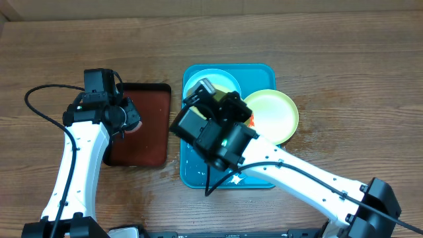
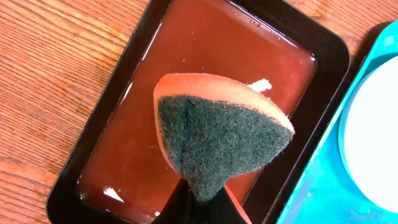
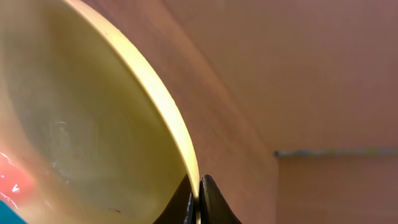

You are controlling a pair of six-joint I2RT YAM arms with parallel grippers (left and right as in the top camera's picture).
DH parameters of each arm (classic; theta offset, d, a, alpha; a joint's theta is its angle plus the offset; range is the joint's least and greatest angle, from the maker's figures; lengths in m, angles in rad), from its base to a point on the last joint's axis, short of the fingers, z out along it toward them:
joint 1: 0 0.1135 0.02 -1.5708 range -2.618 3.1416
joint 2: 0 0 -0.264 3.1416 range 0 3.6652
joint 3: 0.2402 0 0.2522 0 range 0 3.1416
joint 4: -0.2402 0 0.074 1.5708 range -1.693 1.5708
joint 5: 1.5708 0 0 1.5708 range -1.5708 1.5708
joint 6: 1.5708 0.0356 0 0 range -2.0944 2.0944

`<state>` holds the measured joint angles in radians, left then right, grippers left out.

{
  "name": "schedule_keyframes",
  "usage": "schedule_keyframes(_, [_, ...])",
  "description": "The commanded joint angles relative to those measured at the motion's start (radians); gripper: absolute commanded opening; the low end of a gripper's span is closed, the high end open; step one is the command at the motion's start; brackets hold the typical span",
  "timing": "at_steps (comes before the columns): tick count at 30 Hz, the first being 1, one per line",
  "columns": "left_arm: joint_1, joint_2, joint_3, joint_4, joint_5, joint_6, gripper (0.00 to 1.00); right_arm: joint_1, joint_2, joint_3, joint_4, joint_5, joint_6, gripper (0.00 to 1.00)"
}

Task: Clean dirty plates on tray and stack at the side
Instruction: 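Lift the yellow plate with the right gripper and place it right of the tray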

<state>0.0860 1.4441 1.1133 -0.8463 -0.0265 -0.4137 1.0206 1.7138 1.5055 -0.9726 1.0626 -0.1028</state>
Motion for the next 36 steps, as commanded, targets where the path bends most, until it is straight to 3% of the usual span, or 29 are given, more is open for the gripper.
schedule_keyframes(1, [0.005, -0.004, 0.008, 0.000, -0.001, -0.013, 0.04, 0.029, -0.034, 0.029, 0.035, 0.071, -0.142, 0.04])
schedule_keyframes(8, [0.005, -0.004, 0.008, 0.000, -0.006, -0.013, 0.04, 0.040, -0.034, 0.029, 0.045, 0.102, -0.198, 0.04])
schedule_keyframes(10, [0.005, -0.004, 0.008, 0.000, -0.006, -0.013, 0.04, 0.039, -0.034, 0.029, 0.043, 0.017, -0.147, 0.04])
schedule_keyframes(15, [0.005, -0.004, 0.008, -0.002, -0.006, -0.013, 0.04, -0.046, -0.033, -0.014, 0.028, -0.551, -0.108, 0.04])
schedule_keyframes(20, [0.005, -0.004, 0.008, -0.003, -0.005, -0.013, 0.04, -0.177, -0.043, -0.006, 0.021, -0.566, 0.049, 0.04])
schedule_keyframes(24, [0.005, -0.004, 0.008, -0.007, -0.005, -0.013, 0.04, -0.373, -0.053, 0.013, 0.021, -0.630, 0.182, 0.04])
schedule_keyframes(31, [0.005, -0.004, 0.008, -0.010, -0.005, -0.013, 0.04, -0.876, -0.035, 0.013, 0.008, -1.322, 0.189, 0.04])
schedule_keyframes(36, [0.005, -0.004, 0.008, -0.010, -0.005, -0.013, 0.04, -1.209, 0.012, 0.004, -0.010, -1.522, 0.189, 0.04])
